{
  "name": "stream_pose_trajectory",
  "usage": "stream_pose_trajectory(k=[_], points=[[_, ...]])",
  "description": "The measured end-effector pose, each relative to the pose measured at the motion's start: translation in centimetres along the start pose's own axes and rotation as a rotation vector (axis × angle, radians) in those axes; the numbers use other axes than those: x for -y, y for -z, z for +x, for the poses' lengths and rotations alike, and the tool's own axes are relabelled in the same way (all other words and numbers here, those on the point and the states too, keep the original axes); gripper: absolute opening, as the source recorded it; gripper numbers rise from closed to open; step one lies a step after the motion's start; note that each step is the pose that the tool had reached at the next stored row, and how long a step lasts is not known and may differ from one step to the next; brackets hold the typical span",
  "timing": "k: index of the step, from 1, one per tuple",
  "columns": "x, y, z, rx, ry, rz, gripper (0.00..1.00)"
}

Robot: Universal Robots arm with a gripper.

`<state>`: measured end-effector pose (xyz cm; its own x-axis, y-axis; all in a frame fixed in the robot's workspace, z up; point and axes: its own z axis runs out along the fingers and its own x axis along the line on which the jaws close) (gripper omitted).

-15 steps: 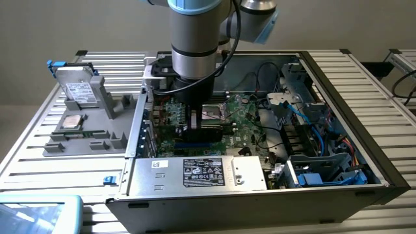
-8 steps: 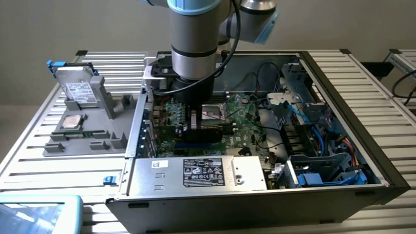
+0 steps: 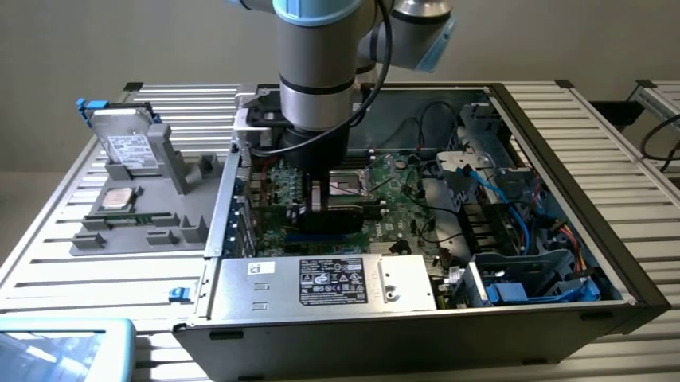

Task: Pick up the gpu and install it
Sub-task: 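Insert the gpu into the slot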

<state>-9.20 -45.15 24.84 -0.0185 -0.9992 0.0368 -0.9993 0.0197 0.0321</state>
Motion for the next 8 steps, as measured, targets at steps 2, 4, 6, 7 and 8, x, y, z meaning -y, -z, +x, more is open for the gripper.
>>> stream_pose_trajectory(k=[2, 4, 6, 7, 8], points=[[-0.07, -0.09, 0.0, -0.0001, 0.0, 0.0, 0.28], [-0.1, -0.13, 0.0, -0.0003, 0.0, 0.0, 0.28], [-0.1, -0.13, 0.0, -0.0003, 0.0, -0.0001, 0.28], [-0.1, -0.14, -0.01, -0.0001, 0.0, 0.0, 0.28], [-0.1, -0.16, -0.01, -0.0001, 0.0, 0.0, 0.28]])
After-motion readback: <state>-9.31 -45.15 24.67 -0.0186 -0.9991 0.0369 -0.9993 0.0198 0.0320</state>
